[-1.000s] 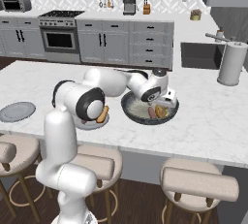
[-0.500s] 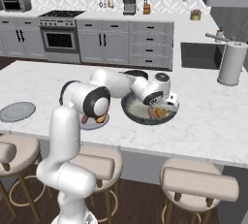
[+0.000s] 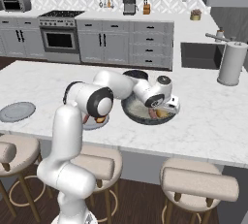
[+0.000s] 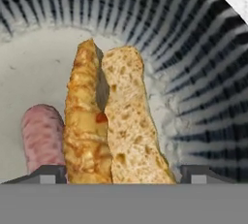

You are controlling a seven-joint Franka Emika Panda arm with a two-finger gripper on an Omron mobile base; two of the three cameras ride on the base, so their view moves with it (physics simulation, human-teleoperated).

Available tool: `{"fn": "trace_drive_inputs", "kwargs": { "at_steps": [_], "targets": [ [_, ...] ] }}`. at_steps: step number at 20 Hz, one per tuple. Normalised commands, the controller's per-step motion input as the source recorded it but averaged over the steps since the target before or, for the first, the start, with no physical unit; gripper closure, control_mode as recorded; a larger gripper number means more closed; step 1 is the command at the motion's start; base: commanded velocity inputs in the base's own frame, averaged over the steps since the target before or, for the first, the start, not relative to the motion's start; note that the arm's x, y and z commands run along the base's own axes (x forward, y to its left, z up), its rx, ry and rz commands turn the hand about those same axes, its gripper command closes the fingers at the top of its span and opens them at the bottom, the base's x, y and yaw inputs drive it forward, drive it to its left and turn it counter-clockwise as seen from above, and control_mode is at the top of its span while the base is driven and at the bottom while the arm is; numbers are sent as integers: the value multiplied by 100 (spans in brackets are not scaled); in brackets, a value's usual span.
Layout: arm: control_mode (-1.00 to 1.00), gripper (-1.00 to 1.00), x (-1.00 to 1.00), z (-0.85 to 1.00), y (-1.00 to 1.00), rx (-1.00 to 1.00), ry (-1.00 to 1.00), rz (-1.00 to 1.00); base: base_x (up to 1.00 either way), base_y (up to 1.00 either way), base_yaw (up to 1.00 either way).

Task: Place one bun and one sausage from the bowl on each plate.

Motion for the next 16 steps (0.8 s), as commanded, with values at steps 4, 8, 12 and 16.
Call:
{"fn": "trace_drive_inputs", "kwargs": {
  "at_steps": [4, 8, 12, 16],
  "targets": [
    [-100, 100, 0, -2, 0, 0, 0, 0, 0, 0, 0],
    [-100, 100, 0, 11, 0, 0, -1, 0, 0, 0, 0],
    [-100, 100, 0, 59, 2, 0, -3, 0, 0, 0, 0],
    [-100, 100, -8, 77, 21, 0, -5, 0, 0, 0, 0]
  ]
}}
